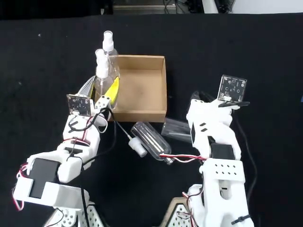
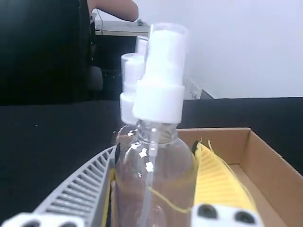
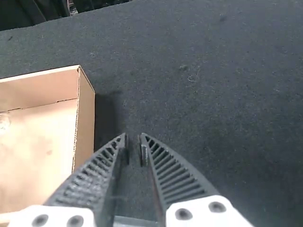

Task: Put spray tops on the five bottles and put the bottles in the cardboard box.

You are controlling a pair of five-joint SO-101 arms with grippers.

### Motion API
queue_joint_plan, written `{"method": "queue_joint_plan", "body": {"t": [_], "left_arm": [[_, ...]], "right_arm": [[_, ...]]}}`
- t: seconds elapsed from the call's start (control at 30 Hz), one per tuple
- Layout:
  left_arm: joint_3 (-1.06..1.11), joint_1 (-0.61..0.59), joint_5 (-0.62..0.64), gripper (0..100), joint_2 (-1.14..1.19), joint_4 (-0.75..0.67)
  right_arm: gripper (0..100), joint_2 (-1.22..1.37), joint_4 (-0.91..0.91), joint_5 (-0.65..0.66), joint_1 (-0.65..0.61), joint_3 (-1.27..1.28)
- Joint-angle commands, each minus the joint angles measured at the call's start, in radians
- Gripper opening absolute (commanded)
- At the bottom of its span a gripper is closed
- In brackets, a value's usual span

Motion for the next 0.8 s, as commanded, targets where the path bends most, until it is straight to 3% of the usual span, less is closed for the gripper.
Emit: {"method": "queue_joint_plan", "body": {"t": [0.0, 0.77], "left_arm": [[0.019, -0.03, 0.017, 16, -0.006, -0.021], [0.07, -0.025, 0.02, 16, -0.005, -0.018]], "right_arm": [[2.9, -0.013, -0.029, 0.009, 0.02, -0.012], [2.9, -0.013, -0.029, 0.009, 0.02, -0.01]]}}
